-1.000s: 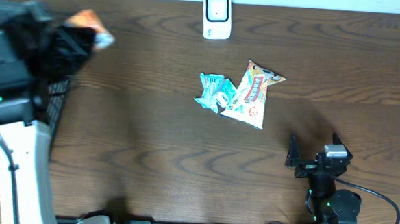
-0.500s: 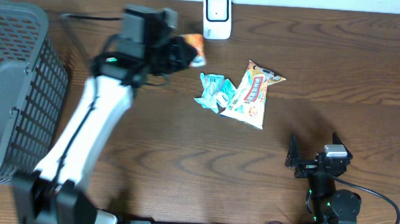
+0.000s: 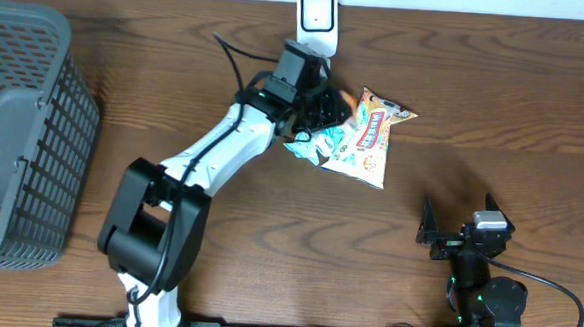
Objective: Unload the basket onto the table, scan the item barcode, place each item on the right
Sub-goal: 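Lift the orange box out and carry it toward the scanner, then release the orange box on the table near the scanner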
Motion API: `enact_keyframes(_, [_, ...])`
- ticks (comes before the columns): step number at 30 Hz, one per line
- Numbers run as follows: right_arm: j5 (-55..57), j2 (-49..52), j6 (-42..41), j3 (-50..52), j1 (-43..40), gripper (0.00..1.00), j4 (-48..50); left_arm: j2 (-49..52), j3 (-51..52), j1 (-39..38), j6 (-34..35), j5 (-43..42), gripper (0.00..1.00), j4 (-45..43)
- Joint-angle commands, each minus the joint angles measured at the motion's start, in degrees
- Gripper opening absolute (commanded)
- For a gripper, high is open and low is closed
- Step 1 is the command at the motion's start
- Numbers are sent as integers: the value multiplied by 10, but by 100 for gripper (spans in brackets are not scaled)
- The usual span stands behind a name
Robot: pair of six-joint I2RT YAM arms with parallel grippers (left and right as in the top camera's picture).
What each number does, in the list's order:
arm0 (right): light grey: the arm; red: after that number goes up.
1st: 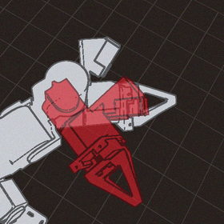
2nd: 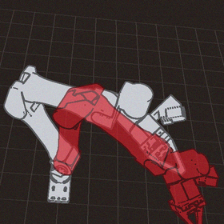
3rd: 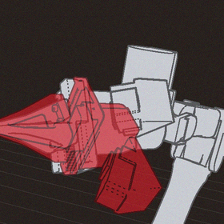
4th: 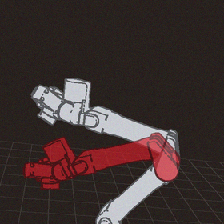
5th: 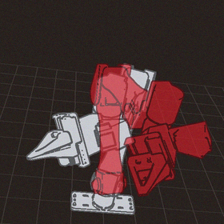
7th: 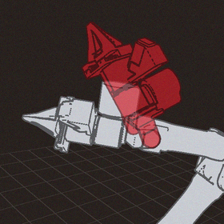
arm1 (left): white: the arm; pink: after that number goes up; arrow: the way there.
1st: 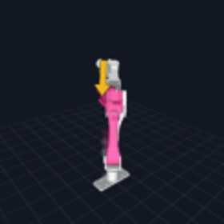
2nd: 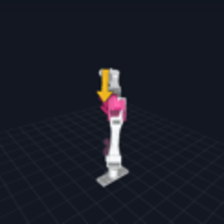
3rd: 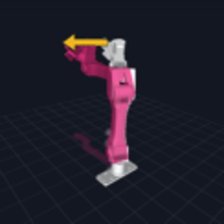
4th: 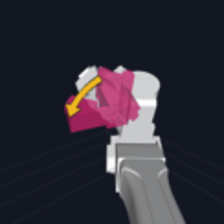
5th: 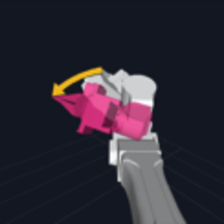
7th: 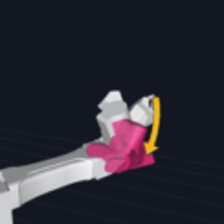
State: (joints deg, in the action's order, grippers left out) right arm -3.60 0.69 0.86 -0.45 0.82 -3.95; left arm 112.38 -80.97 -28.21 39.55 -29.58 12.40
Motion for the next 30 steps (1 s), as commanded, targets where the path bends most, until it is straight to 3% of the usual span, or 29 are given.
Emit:
enact_keyframes(1, [2,-3,0,1,-1,99,-2,10,-1,1,6,7,60,-3])
enact_keyframes(10, [2,-3,0,1,-1,99,-2,-13,-4,20,-32,-16,63,-14])
enact_keyframes(18, [2,-3,0,1,-1,99,-2,-123,-6,93,-81,-30,63,23])
enact_keyframes(25, [2,-3,0,1,-1,99,-2,-261,-6,201,-144,-27,64,80])
enact_keyframes(30, [2,-3,0,1,-1,99,-2,-350,-6,333,-181,-27,63,123])
